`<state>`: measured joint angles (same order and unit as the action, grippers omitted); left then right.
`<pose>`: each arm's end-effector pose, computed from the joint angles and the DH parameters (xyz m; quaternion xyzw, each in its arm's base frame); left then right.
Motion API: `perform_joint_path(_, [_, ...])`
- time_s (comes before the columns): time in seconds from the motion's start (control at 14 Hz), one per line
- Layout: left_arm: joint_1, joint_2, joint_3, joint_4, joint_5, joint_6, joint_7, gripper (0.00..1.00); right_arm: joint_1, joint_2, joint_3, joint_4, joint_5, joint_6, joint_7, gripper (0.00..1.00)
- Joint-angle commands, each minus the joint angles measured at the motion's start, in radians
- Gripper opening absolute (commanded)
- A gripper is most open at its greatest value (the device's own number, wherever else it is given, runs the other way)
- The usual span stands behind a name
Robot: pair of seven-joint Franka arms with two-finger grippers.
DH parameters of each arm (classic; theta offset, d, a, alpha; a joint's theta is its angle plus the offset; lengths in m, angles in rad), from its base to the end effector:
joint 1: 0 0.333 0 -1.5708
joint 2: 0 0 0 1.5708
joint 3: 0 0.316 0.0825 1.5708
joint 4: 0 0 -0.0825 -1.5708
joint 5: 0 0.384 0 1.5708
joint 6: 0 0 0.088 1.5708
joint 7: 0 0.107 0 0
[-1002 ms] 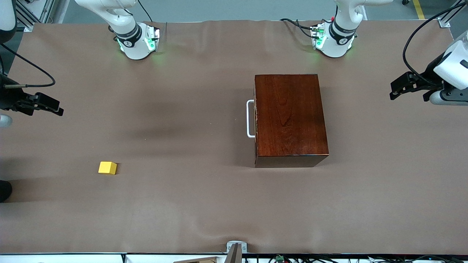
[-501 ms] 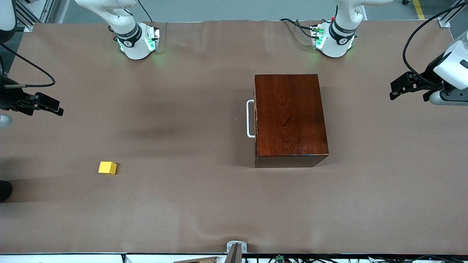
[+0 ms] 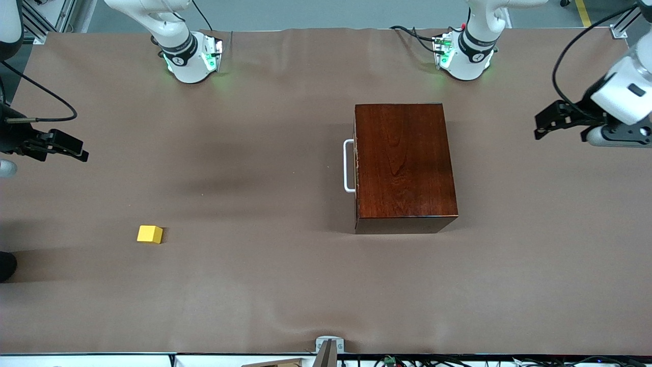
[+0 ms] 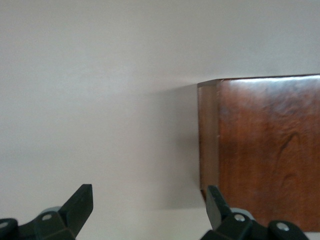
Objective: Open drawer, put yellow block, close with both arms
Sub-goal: 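Move the left gripper from rest toward the wooden box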
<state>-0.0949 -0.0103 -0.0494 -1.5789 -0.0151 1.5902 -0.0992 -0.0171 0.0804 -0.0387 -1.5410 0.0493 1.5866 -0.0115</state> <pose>0.5474 -0.0813 0.6281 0.9997 -0.0225 0.0098 0.0085 0.5789 -0.0262 0.5945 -0.9993 0.0229 0.0166 0.0237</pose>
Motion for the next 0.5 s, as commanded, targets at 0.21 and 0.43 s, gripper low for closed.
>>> perform_joint_path(0.21, [-0.006,0.03,-0.191,0.082,-0.014,-0.013,-0.15,1.0,0.005,-0.004,-0.001,0.007,-0.017,-0.005,0.013,1.0])
perform_joint_path(0.43, [-0.022,0.125,-0.375,0.134,-0.005,-0.01,-0.417,1.0,0.003,-0.004,-0.001,0.007,-0.019,-0.005,0.011,1.0])
